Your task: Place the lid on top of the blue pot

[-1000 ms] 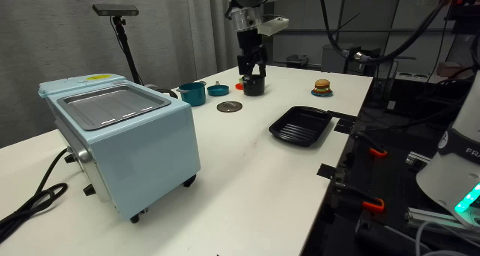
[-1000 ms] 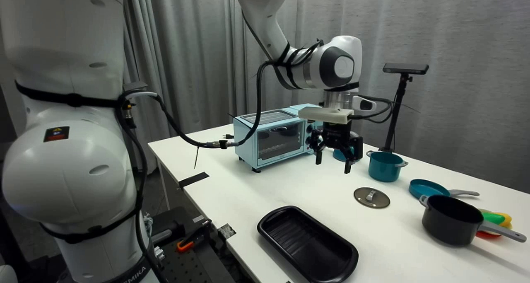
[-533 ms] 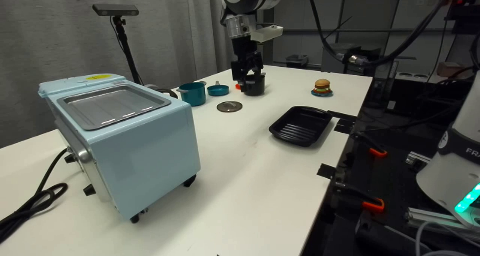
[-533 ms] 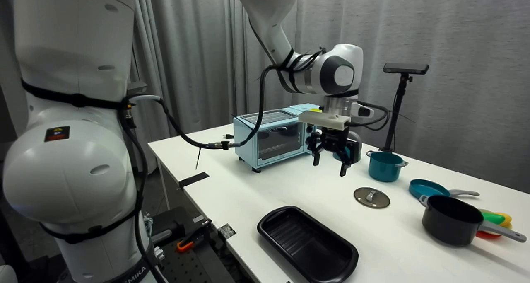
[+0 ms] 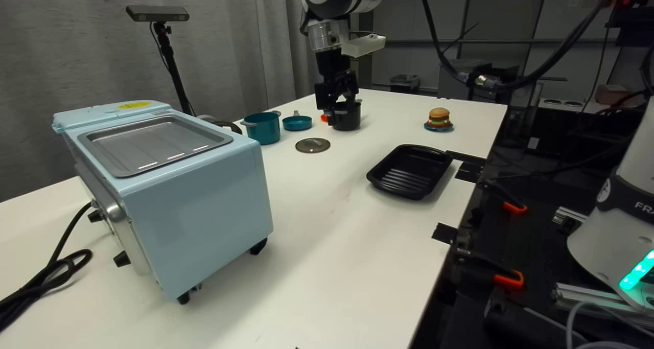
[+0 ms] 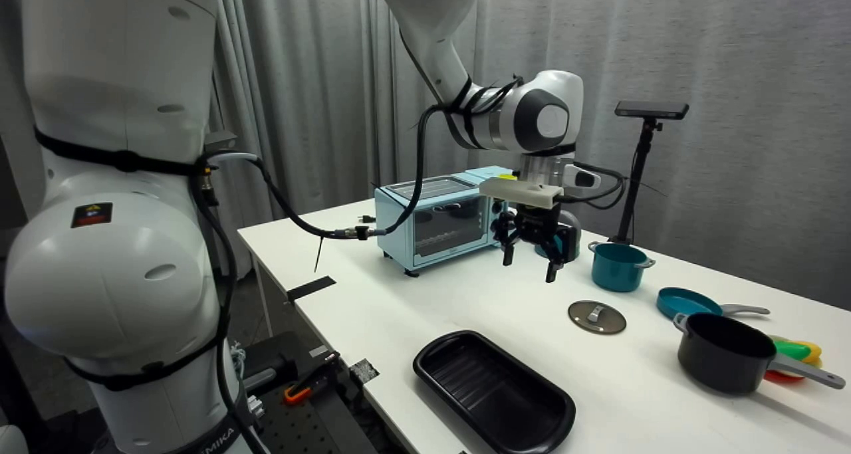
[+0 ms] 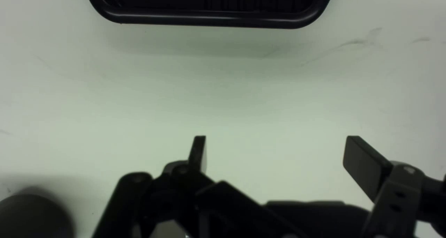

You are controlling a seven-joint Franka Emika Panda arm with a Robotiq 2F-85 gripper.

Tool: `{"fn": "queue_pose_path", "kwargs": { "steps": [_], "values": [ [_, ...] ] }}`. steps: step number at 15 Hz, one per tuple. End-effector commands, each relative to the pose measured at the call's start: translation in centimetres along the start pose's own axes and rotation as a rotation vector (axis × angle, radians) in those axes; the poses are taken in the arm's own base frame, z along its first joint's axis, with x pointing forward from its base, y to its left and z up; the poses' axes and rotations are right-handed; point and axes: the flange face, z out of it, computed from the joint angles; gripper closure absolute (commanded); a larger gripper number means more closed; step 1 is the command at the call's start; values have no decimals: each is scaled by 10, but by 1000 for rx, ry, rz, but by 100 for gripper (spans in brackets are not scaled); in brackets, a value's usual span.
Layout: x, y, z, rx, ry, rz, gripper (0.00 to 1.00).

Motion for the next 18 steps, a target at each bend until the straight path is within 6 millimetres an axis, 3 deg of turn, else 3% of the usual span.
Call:
{"fn": "queue_pose_path", "kwargs": {
  "steps": [1, 6, 7, 10, 11, 18],
  "values": [
    [-7, 24, -15, -1, 2, 2, 0],
    [-13, 104, -44, -20, 13, 47, 0],
    [-3, 102, -40, -15, 18, 42, 0],
    [11, 122, -40, 5, 56, 40, 0],
    [-4, 114, -40, -14, 43, 55, 0],
    [7, 117, -37, -12, 46, 55, 0]
  ]
}}
